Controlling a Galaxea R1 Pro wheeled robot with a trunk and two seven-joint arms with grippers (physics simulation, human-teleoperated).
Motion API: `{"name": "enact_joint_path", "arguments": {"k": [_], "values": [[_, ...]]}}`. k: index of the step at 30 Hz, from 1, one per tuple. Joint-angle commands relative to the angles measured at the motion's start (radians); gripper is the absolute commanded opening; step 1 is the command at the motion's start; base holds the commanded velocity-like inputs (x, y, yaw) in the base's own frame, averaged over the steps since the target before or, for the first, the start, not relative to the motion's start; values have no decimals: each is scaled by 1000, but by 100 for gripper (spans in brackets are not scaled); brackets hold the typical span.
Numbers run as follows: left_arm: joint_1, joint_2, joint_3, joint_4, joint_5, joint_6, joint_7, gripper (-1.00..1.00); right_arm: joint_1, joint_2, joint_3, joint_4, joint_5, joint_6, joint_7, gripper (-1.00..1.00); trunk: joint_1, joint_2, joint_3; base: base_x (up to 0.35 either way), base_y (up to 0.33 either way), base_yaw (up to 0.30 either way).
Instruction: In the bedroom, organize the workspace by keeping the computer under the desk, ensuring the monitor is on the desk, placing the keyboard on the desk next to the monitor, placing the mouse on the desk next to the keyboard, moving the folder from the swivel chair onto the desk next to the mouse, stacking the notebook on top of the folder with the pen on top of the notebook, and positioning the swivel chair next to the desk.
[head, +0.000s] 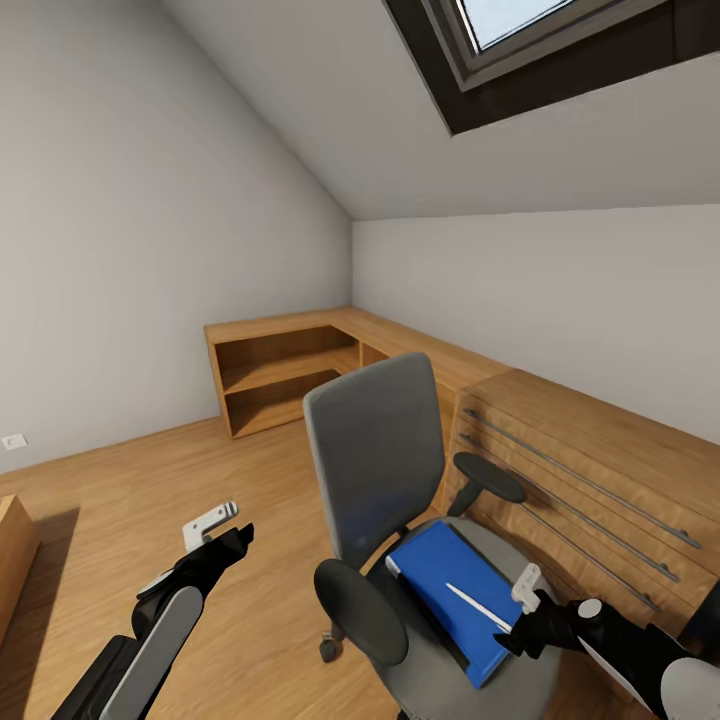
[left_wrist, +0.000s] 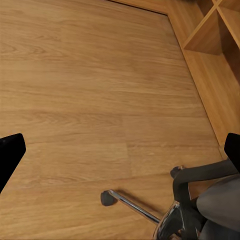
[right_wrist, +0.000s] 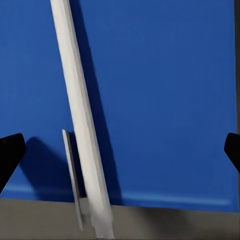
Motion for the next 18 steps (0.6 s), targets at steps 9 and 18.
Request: {"name": "enact_joint_path", "arguments": {"k": [9,18], "values": [[-1,1,-3,-1,7,1,9,100,2,5,13,2,-3,3,5,100,8,-14,-8,0,0,0],[-1,1,-3,-1,7,1,9,100,2,7,13,2,-2,3,4,100,15,-28,-14,0,0,0]]}}
